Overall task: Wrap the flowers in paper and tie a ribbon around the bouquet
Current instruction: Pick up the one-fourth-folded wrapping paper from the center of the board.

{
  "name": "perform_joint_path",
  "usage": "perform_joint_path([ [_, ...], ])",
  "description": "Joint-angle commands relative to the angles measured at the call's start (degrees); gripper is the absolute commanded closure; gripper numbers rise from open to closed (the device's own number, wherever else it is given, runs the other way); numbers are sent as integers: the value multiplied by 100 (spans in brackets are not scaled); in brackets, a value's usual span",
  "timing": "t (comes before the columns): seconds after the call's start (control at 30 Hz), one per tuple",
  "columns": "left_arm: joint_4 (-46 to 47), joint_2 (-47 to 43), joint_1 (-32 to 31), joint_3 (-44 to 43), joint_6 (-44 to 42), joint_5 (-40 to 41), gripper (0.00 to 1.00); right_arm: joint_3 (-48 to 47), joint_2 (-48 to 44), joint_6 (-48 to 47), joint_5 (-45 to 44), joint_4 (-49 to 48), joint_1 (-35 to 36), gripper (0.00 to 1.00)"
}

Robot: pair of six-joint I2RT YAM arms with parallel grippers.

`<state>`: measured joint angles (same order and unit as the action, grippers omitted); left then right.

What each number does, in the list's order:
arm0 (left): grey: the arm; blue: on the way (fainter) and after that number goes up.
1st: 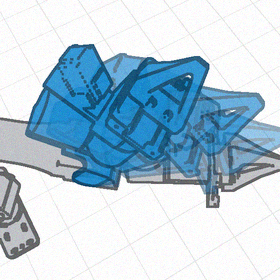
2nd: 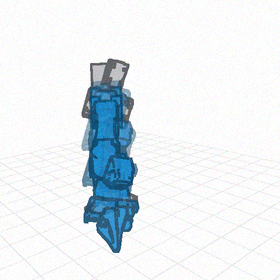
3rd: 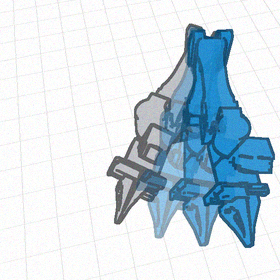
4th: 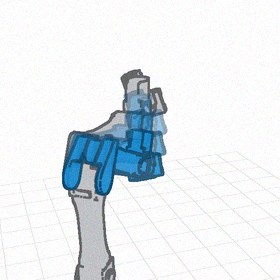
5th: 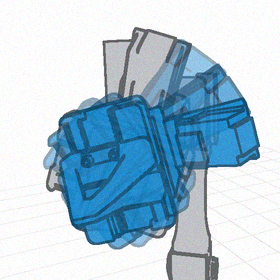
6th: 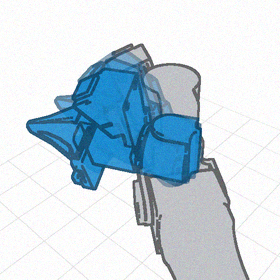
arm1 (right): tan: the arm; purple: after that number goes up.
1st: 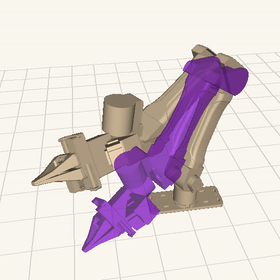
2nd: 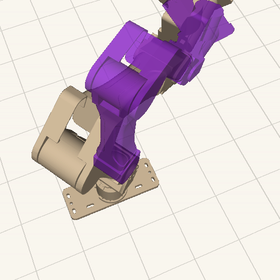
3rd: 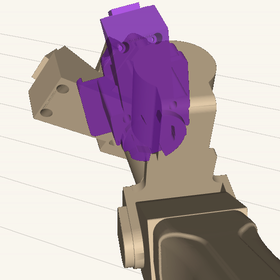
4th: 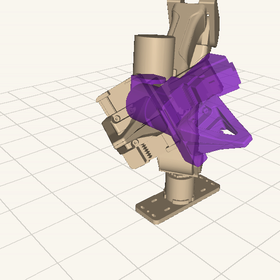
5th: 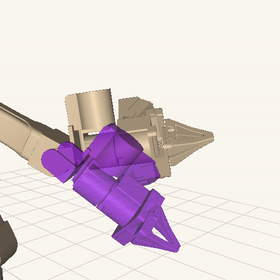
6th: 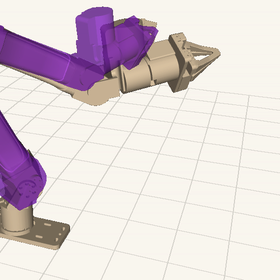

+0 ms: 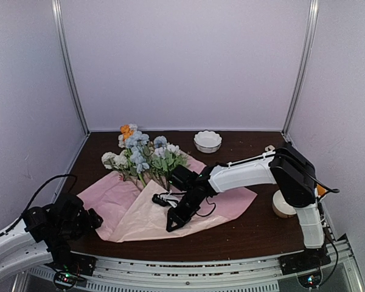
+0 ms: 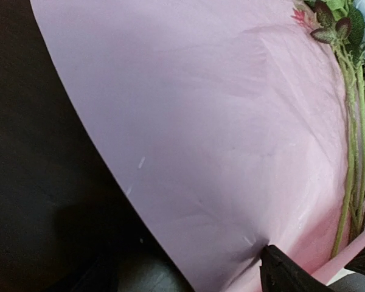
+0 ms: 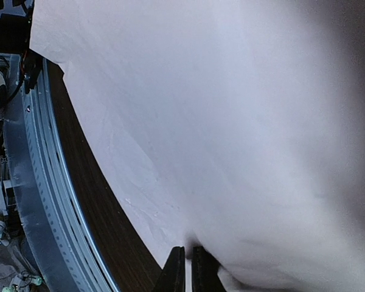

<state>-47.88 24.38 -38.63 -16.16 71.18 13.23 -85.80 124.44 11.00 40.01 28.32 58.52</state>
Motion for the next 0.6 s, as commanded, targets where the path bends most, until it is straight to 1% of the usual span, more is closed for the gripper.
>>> perform_joint_path([
  [0.0, 1325, 62, 58, 488, 19, -75, 17, -347, 129, 109, -325, 106, -23, 93],
  [0.07, 1685, 306, 66, 510, -221, 30, 18, -505, 138, 180, -322, -31, -24, 92],
  [0.13, 1757, 668, 108, 467, -272, 195, 20, -631, 175, 323, -313, -242, -29, 91],
  [0.17, 1792, 886, 157, 451, -308, 221, 22, -735, 218, 365, -321, -291, -32, 91],
  [0.23, 1901, 1255, 201, 397, -385, 217, 28, -977, 360, 420, -367, -290, -46, 91],
  [0.33, 2022, 1624, 210, 264, -542, 194, 42, -1428, 610, 341, -434, 88, -89, 89],
  [0.4, 1946, 1698, 224, 172, -602, 263, 51, -1505, 619, 372, -514, 84, -133, 89],
  [0.5, 1686, 1614, 224, 46, -601, 387, 74, -1542, 632, 480, -666, -23, -202, 89],
  [0.57, 1573, 1506, 225, 34, -657, 378, 85, -1656, 778, 497, -666, 63, -267, 90],
])
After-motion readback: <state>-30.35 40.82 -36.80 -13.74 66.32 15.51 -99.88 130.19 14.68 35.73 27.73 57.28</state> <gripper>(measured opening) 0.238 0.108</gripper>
